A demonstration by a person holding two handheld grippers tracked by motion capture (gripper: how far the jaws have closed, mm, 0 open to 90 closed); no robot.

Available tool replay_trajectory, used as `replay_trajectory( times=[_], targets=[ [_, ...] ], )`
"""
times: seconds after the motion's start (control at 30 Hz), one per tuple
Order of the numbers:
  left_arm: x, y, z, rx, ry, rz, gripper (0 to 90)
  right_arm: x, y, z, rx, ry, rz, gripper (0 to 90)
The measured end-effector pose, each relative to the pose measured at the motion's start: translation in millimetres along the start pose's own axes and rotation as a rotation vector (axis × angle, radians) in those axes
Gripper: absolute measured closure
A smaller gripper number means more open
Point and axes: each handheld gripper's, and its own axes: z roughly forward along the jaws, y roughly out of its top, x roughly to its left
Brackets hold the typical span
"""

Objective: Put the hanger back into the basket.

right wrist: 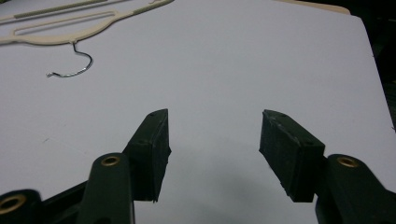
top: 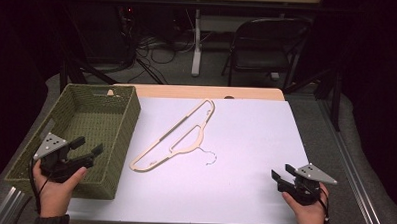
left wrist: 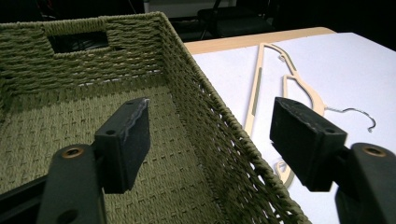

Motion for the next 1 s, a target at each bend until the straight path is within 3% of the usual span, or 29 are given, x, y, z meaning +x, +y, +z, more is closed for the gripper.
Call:
replay_trajectory(
  times=[0.13, 0.23, 0.3, 0.33, 0.47, 0.67, 0.8, 0.83, 0.9, 1.0],
  targets=[
    [0.1, -0.3, 2.8, 0.006, -0.005, 0.0, 28.7, 2.8, 0.8, 1.0, 0.014, 0.002, -0.022, 41.0],
    [-2.6, 0.2, 0.8, 0.005, -0.004, 0.011, 30.3, 7.5, 1.7, 2.3, -0.012, -0.009, -0.041, 39.8],
    [-5.3, 1.8, -2.4, 0.006, -0.004, 0.012, 32.0, 9.4, 2.7, 0.7, -0.016, -0.016, -0.049, 41.6],
    [-7.2, 2.7, -4.1, 0.004, -0.006, 0.013, 34.0, 10.0, 2.6, -0.1, -0.014, 0.009, -0.054, 49.6],
    [-16.7, 8.4, -8.7, -0.004, -0.026, 0.023, 37.2, 11.8, 2.5, -0.7, -0.008, 0.02, -0.07, 52.7],
    [-44.4, 24.2, -5.5, -0.006, -0.083, 0.076, 38.5, 18.0, 3.4, 0.1, -0.024, 0.015, -0.105, 56.6],
    [-68.1, 33.5, 6.5, 0.007, -0.152, 0.106, 40.2, 20.3, 6.0, 1.1, -0.024, -0.007, -0.157, 56.6],
    [-73.9, 35.5, 11.0, 0.022, -0.162, 0.112, 40.3, 20.2, 6.6, 2.0, -0.018, 0.003, -0.127, 56.6],
    [-90.1, 41.4, 25.8, 0.051, -0.175, 0.138, 40.3, 18.7, 6.9, 0.7, 0.006, 0.004, -0.113, 56.5],
    [-98.4, 44.5, 35.5, 0.055, -0.194, 0.154, 42.9, 17.4, 6.0, 0.7, -0.021, 0.006, -0.101, 56.6]
  ],
)
